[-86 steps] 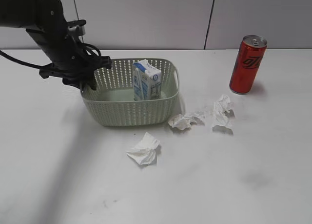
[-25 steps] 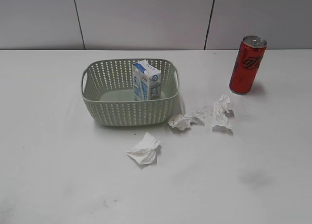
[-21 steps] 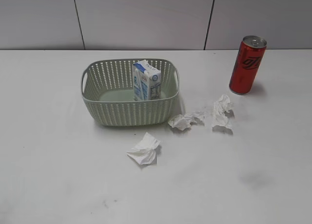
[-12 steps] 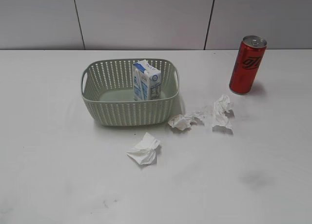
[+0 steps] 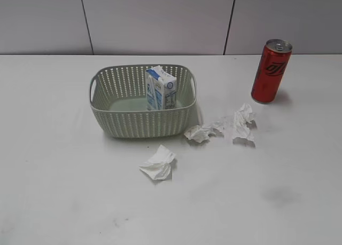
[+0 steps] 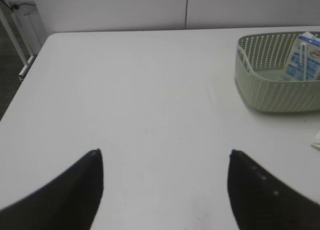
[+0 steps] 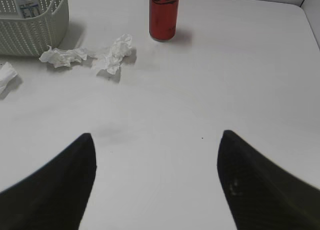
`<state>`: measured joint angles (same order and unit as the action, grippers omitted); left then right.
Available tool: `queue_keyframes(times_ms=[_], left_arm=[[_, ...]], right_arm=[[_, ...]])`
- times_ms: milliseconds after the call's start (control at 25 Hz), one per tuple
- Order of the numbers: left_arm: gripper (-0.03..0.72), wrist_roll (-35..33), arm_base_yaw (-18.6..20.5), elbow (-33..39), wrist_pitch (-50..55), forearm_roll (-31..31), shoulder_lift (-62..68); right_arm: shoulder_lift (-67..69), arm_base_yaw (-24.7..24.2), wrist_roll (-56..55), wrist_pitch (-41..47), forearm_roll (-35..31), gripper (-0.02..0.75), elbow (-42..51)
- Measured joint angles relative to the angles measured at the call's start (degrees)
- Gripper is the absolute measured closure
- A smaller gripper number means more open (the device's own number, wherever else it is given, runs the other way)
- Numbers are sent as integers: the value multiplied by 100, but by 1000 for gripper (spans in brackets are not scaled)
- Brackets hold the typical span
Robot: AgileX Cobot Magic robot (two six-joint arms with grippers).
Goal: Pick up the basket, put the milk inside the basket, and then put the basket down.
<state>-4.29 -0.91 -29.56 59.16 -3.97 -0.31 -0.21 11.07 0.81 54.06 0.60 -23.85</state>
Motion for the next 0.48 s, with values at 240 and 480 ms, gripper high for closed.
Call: queue_keyframes(times_ms=[240,480], left_arm=[[104,77,0,49,44,50,0],[122,82,0,49,44,65,0]], right_arm=[[0,-123,6,2,-21,146,0],[0,-569,6,2,-27,146,0]])
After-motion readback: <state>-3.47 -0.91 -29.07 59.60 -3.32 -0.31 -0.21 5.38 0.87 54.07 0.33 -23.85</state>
